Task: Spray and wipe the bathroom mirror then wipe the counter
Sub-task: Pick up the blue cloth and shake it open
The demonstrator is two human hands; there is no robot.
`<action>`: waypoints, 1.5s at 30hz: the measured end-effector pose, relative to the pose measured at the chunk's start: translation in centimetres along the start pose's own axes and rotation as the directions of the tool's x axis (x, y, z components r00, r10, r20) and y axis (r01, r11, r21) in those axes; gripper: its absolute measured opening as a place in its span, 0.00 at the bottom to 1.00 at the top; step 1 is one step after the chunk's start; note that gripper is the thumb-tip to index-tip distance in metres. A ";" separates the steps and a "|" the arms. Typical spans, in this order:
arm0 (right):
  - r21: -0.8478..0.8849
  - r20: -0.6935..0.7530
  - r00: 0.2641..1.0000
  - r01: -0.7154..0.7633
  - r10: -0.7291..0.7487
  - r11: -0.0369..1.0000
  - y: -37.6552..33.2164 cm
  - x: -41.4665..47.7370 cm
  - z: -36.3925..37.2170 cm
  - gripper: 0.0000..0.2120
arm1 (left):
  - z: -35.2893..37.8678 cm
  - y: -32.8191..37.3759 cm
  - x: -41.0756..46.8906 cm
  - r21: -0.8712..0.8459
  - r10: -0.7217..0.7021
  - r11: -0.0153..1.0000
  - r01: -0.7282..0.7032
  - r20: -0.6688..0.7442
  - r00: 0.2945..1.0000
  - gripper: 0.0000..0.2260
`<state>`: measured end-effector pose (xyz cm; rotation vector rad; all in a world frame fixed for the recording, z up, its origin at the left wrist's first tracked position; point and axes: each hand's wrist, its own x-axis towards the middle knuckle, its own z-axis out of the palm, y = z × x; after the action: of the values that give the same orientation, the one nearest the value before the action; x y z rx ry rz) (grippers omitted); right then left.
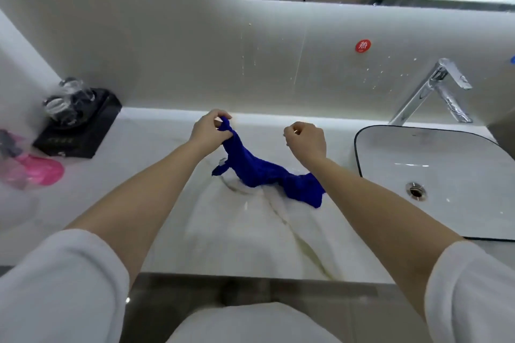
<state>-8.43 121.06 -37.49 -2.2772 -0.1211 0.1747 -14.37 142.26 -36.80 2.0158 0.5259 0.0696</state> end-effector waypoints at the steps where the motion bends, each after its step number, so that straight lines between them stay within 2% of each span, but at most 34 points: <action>1: 0.005 0.088 0.996 0.007 -0.007 1.000 0.6 -0.3 0.9 0.10 | 0.6 -0.8 -0.4 0.037 -0.020 0.999 0.018 0.036 0.999 0.14; 2: 0.006 0.212 0.977 0.008 -0.010 1.000 0.9 -0.6 1.7 0.10 | 1.1 -1.4 -0.6 0.062 -0.030 0.998 0.026 0.063 0.998 0.13; 4: -0.054 0.487 0.873 0.023 0.006 0.998 0.9 -1.3 3.2 0.16 | 1.7 -1.2 -0.5 0.058 -0.028 0.998 0.023 0.071 0.997 0.12; 5: -0.071 0.569 0.822 0.035 0.012 0.997 0.7 -1.6 3.9 0.20 | 1.8 -0.6 -0.2 0.035 -0.015 0.999 0.013 0.062 0.998 0.11; 6: -0.059 0.593 0.805 0.042 0.002 0.997 0.4 -1.9 4.7 0.24 | 1.8 0.2 0.0 0.001 0.001 1.000 -0.001 0.054 0.999 0.11; 8: 0.023 0.492 0.870 0.040 -0.046 0.999 0.0 -2.6 6.0 0.27 | 1.8 2.0 0.5 -0.061 0.038 0.998 -0.035 0.051 0.998 0.10; 11: 0.067 0.259 0.965 0.022 -0.039 0.997 -0.3 -2.3 6.5 0.18 | 1.5 4.3 0.9 -0.091 0.109 0.990 -0.105 0.038 0.993 0.08; 16: -0.034 0.245 0.969 0.035 -0.025 0.999 0.4 -0.6 3.4 0.05 | -0.2 6.8 2.0 -0.203 0.153 0.964 -0.174 -0.115 0.982 0.07; 19: -0.077 0.237 0.968 0.101 -0.080 0.992 0.5 0.2 0.8 0.02 | -1.2 8.8 2.8 -0.313 0.131 0.931 -0.189 -0.199 0.971 0.04; 22: -0.029 0.103 0.984 0.151 -0.148 0.988 -0.8 1.1 -2.6 0.04 | -1.8 11.1 3.4 -0.377 0.148 0.896 -0.233 -0.241 0.959 0.04; 24: 0.026 -0.047 0.985 0.168 -0.166 0.986 -2.3 2.0 -5.3 0.08 | -2.1 12.7 3.9 -0.423 0.151 0.868 -0.260 -0.275 0.950 0.04; 27: 0.136 -0.314 0.938 0.198 -0.147 0.971 -4.7 3.2 -9.0 0.10 | -2.5 15.4 4.3 -0.463 0.152 0.835 -0.297 -0.324 0.934 0.07; 31: 0.210 -0.513 0.848 0.274 -0.132 0.939 -8.6 4.2 -12.9 0.09 | -3.1 18.8 4.0 -0.456 0.199 0.817 -0.351 -0.348 0.916 0.05; 35: 0.246 -0.612 0.776 0.367 -0.150 0.897 -12.8 4.7 -16.4 0.10 | -4.9 22.3 3.4 -0.409 0.263 0.796 -0.445 -0.428 0.865 0.07; 40: 0.206 -0.711 0.670 0.490 -0.214 0.847 -17.2 4.4 -19.7 0.10 | -8.2 26.3 2.6 -0.383 0.326 0.747 -0.543 -0.501 0.802 0.07; 45: 0.198 -0.754 0.611 0.561 -0.240 0.804 -20.2 4.3 -21.8 0.12 | -10.6 29.5 1.0 -0.288 0.407 0.719 -0.632 -0.562 0.720 0.07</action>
<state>-1.15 118.64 -8.52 -1.6700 -0.1843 -0.8514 -6.41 139.73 -6.56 1.5946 0.1537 0.9811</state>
